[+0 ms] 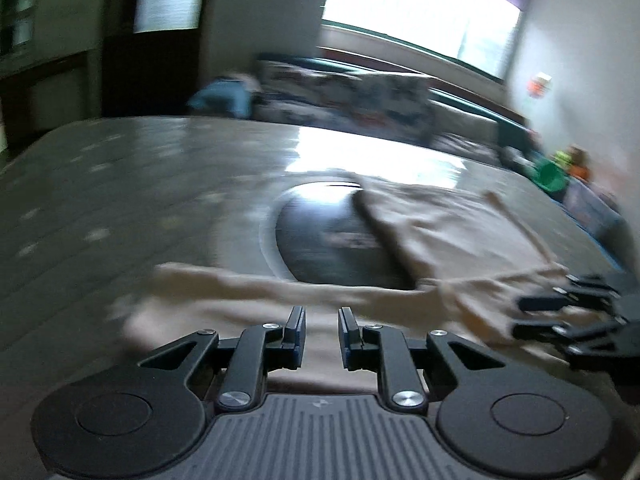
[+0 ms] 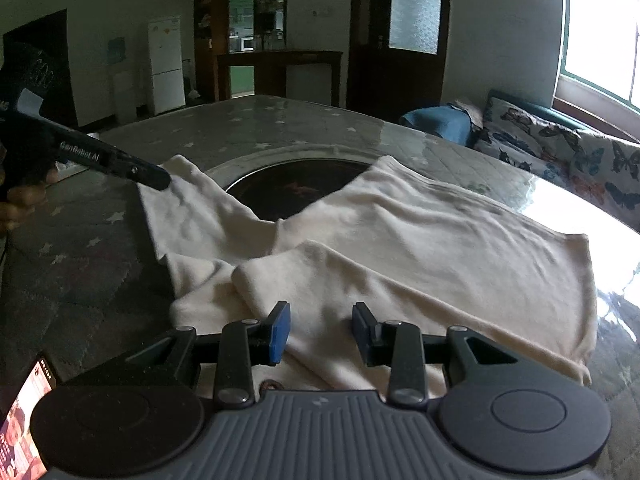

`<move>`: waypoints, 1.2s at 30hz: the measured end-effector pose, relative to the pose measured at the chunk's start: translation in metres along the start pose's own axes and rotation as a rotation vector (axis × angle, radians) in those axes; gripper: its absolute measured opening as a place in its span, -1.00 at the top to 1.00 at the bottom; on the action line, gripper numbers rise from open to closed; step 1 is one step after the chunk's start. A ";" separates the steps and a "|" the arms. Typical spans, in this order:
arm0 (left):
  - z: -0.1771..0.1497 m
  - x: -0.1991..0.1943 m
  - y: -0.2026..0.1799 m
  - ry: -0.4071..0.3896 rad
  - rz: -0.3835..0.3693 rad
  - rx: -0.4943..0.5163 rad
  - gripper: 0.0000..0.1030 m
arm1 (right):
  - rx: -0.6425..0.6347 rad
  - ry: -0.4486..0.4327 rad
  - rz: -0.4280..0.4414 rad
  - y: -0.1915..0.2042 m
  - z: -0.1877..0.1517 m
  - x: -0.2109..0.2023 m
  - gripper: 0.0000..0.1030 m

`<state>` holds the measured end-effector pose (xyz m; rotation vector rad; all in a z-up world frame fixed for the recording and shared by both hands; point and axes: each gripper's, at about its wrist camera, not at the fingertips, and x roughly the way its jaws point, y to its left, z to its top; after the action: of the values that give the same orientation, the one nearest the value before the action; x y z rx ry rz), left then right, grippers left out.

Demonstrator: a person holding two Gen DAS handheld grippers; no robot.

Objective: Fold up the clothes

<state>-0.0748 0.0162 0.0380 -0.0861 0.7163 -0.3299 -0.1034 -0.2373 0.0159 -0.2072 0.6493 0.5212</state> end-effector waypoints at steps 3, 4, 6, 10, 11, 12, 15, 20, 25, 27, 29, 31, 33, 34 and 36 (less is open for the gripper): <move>-0.003 -0.006 0.020 -0.014 0.088 -0.065 0.62 | -0.005 -0.003 0.008 0.004 0.004 0.003 0.34; -0.004 -0.007 0.027 -0.016 0.112 -0.089 0.62 | -0.009 -0.003 0.012 0.006 0.005 0.005 0.34; -0.008 -0.011 0.038 -0.022 0.150 -0.136 0.62 | -0.022 -0.001 0.021 0.011 0.007 0.009 0.34; -0.016 -0.018 0.054 -0.020 0.183 -0.197 0.50 | -0.040 -0.001 0.026 0.017 0.008 0.012 0.34; -0.018 -0.018 0.056 -0.018 0.184 -0.205 0.49 | -0.038 -0.001 0.026 0.016 0.008 0.012 0.34; -0.019 -0.018 0.057 -0.016 0.185 -0.211 0.49 | -0.033 0.001 0.028 0.016 0.008 0.012 0.34; -0.020 -0.017 0.061 -0.012 0.192 -0.239 0.46 | -0.031 0.002 0.025 0.015 0.008 0.010 0.34; -0.016 -0.011 0.065 -0.016 0.196 -0.302 0.32 | -0.025 -0.006 0.024 0.015 0.009 0.006 0.34; -0.015 -0.007 0.068 -0.024 0.209 -0.335 0.39 | -0.017 -0.014 0.025 0.014 0.008 0.002 0.34; -0.015 -0.007 0.070 -0.030 0.211 -0.349 0.79 | -0.012 -0.018 0.024 0.013 0.008 0.000 0.34; -0.014 -0.009 0.071 -0.052 0.196 -0.360 0.93 | -0.002 -0.023 0.023 0.011 0.007 -0.002 0.34; -0.012 -0.016 0.069 -0.086 0.176 -0.358 0.95 | 0.005 -0.027 0.020 0.009 0.007 -0.004 0.34; -0.007 -0.025 0.062 -0.126 0.143 -0.344 0.95 | 0.012 -0.030 0.016 0.007 0.007 -0.008 0.34; -0.004 -0.030 0.058 -0.145 0.124 -0.336 0.96 | 0.017 -0.031 0.014 0.005 0.007 -0.009 0.34; 0.003 -0.038 0.047 -0.176 0.080 -0.310 0.96 | 0.033 -0.034 0.009 0.001 0.007 -0.013 0.34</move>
<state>-0.0868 0.0723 0.0552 -0.3748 0.5900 -0.1305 -0.1092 -0.2393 0.0293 -0.1644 0.6251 0.5210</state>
